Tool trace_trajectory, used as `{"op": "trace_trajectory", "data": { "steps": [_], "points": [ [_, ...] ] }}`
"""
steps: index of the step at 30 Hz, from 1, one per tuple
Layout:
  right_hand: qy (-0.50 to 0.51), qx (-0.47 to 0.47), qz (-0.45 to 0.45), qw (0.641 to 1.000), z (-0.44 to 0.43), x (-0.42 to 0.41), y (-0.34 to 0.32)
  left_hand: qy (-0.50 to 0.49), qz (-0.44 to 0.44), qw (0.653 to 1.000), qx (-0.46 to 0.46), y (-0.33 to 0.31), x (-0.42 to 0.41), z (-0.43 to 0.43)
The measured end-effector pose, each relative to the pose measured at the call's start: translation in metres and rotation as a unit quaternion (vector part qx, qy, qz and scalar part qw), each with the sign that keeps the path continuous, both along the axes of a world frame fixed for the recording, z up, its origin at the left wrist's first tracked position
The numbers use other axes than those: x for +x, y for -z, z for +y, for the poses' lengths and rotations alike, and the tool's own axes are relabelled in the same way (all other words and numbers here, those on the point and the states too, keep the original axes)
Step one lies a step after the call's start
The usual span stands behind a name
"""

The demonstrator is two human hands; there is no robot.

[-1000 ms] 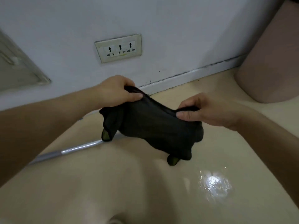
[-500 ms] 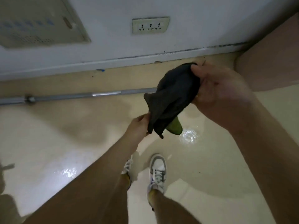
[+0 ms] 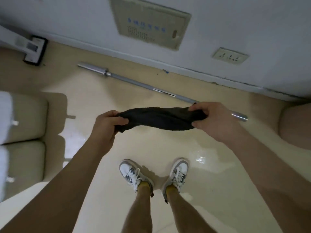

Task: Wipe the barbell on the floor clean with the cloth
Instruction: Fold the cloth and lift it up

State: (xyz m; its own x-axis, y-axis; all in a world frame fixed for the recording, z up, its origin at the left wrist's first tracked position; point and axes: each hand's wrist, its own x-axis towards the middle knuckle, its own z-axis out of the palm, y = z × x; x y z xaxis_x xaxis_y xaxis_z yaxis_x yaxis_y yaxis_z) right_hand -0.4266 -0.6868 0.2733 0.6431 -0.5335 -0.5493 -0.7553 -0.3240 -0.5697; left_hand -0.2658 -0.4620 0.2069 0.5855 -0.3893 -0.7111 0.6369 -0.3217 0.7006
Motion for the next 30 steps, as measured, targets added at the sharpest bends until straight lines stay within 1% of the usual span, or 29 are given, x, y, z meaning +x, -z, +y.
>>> {"op": "trace_trajectory", "data": {
  "steps": [2,4,7,9,10,12,14,15,16,17,18,19,20,21,22,23,24,26,27,30],
  "points": [
    [-0.067,-0.081,0.043,0.994,0.023,0.025,0.014,-0.015,0.0,1.0,-0.004,-0.007,0.019,0.039],
    [-0.117,-0.131,0.05,0.983,0.049,0.055,0.019,-0.028,-0.006,1.0,-0.006,-0.017,0.033,0.081],
    [-0.147,-0.155,-0.009,0.977,0.088,0.109,0.011,-0.089,-0.002,0.996,-0.024,-0.038,0.055,0.139],
    [-0.133,-0.145,-0.072,0.978,0.116,0.147,0.007,-0.145,0.005,0.989,-0.043,-0.047,0.068,0.174],
    [-0.113,-0.122,-0.103,0.981,0.13,0.167,0.005,-0.17,0.005,0.984,-0.045,-0.05,0.075,0.19],
    [-0.035,-0.03,-0.138,0.989,0.155,0.206,0.005,-0.191,-0.015,0.981,-0.022,-0.054,0.087,0.219],
    [0.027,0.097,-0.118,0.988,0.179,0.244,0.004,-0.211,-0.027,0.977,0.015,-0.056,0.098,0.245],
    [0.022,0.154,-0.098,0.983,0.188,0.26,0.006,-0.231,-0.021,0.972,0.03,-0.056,0.104,0.258],
    [-0.007,0.187,-0.078,0.979,0.196,0.276,0.01,-0.257,-0.008,0.966,0.033,-0.055,0.11,0.269],
    [-0.056,0.198,-0.064,0.977,0.202,0.291,0.016,-0.283,0.011,0.959,0.028,-0.054,0.116,0.281],
    [-0.13,0.169,-0.047,0.976,0.208,0.304,0.021,-0.305,0.029,0.952,0.019,-0.055,0.122,0.29],
    [-0.233,0.104,-0.021,0.967,0.214,0.318,0.026,-0.32,0.04,0.946,0.013,-0.055,0.127,0.299],
    [-0.341,0.029,0.012,0.939,0.222,0.331,0.032,-0.322,0.047,0.946,0.013,-0.054,0.131,0.31],
    [-0.426,-0.041,0.037,0.903,0.229,0.343,0.038,-0.299,0.051,0.953,0.02,-0.052,0.135,0.32],
    [-0.475,-0.097,0.051,0.873,0.237,0.352,0.044,-0.258,0.053,0.964,0.035,-0.051,0.139,0.328],
    [-0.5,-0.134,0.047,0.855,0.246,0.361,0.047,-0.212,0.051,0.974,0.059,-0.049,0.142,0.335],
    [-0.509,-0.157,0.033,0.846,0.255,0.371,0.051,-0.17,0.044,0.981,0.085,-0.047,0.147,0.343],
    [-0.513,-0.179,-0.017,0.84,0.273,0.393,0.055,-0.117,0.013,0.984,0.132,-0.042,0.161,0.357],
    [-0.512,-0.182,-0.047,0.838,0.281,0.405,0.058,-0.123,-0.015,0.98,0.155,-0.038,0.169,0.364],
    [-0.491,-0.177,-0.086,0.849,0.303,0.434,0.069,-0.225,-0.091,0.948,0.207,-0.025,0.207,0.384]
  ]
}}
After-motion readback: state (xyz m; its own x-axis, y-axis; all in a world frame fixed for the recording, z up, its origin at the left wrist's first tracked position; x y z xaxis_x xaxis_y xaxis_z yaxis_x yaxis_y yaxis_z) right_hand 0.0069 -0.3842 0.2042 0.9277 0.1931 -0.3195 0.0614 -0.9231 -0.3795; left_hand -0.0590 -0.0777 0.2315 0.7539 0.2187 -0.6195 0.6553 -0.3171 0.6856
